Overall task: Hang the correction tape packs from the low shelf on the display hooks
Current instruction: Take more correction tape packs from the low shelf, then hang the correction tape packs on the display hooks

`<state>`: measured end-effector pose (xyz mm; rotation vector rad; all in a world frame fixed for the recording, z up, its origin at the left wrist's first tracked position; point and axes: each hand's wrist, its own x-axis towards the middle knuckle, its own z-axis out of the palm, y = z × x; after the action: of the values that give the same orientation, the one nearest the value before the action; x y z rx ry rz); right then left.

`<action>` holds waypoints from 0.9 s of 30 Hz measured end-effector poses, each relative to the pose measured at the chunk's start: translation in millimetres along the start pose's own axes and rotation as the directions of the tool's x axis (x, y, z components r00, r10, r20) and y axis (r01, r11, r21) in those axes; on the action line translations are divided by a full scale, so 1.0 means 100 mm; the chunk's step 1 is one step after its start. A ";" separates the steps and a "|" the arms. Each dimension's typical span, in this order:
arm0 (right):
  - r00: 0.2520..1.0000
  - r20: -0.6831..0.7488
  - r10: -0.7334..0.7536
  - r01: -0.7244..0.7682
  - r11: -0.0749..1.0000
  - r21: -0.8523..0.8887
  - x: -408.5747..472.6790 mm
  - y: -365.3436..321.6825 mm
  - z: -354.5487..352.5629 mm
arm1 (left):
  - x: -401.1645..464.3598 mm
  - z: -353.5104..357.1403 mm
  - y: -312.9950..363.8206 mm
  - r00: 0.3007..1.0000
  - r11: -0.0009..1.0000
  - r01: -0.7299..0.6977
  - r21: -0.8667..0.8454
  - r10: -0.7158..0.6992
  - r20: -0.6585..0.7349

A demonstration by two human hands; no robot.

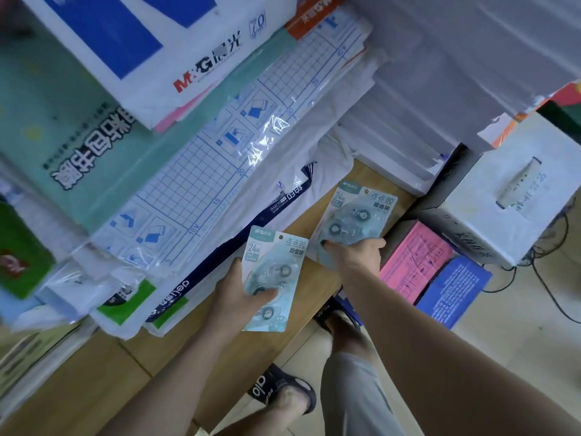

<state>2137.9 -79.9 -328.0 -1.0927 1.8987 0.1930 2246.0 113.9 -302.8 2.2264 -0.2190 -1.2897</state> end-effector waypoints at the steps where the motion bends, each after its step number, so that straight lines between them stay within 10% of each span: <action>1: 1.000 0.008 -0.023 0.023 1.000 0.021 -0.05 0.00 -0.04 | -0.07 -0.04 0.06 1.000 1.000 -0.020 -0.015 0.020 -0.004; 17: 0.858 0.026 -0.512 0.362 0.642 0.676 -2.14 -0.51 -2.27 | -1.99 -1.09 1.88 0.916 0.921 -0.378 -0.094 0.357 -0.182; 27: 0.417 0.201 -0.886 0.507 0.411 0.758 -3.91 -1.62 -3.26 | -3.36 -1.98 3.60 0.749 0.712 -0.656 -0.252 0.572 -0.334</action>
<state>2131.5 -107.9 205.3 -1.1396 0.6320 -0.5320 2282.0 23.1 218.8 1.7345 -0.5478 -0.6241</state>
